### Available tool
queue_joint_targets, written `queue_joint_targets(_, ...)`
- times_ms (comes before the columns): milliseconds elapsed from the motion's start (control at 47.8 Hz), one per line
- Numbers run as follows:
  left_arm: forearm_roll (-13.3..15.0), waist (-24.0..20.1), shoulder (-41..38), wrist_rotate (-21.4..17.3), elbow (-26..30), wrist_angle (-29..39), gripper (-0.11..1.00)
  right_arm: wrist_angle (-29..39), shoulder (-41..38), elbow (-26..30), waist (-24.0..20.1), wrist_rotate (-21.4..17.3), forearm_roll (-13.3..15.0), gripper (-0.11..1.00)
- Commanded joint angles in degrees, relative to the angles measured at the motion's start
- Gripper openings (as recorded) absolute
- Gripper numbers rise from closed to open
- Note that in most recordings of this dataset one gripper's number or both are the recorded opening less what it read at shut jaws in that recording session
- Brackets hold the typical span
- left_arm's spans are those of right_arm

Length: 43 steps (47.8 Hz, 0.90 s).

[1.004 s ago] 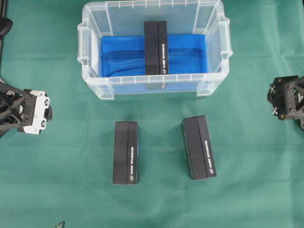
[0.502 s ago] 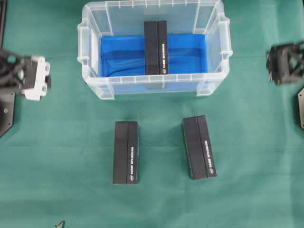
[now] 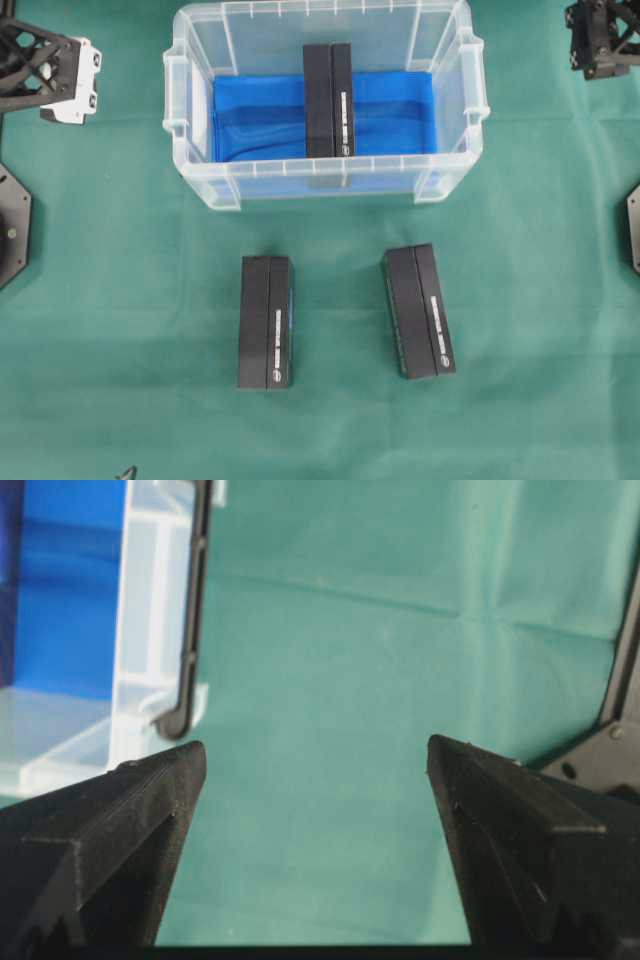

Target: Take the box out of the case with both arms.

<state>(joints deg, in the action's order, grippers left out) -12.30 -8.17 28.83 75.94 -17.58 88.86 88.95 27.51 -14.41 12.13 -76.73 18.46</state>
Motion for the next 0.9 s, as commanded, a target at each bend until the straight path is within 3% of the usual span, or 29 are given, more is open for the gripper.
queue_joint_targets(0,-0.09,-0.62,0.53,-0.09,0.26,-0.62,0.88,-1.67,0.00,-0.35,1.05,0.35,-0.53,0.87)
queue_joint_targets(230,0.00,-0.62,0.53,0.35,0.26,-0.79,0.88,-4.04,-0.09,-2.29,1.32,0.35,-2.90,0.87)
queue_joint_targets(878,0.00,-0.62,0.53,0.62,-0.53,-0.88,0.88,-4.22,-0.09,-2.37,1.32,-0.09,-2.90,0.87)
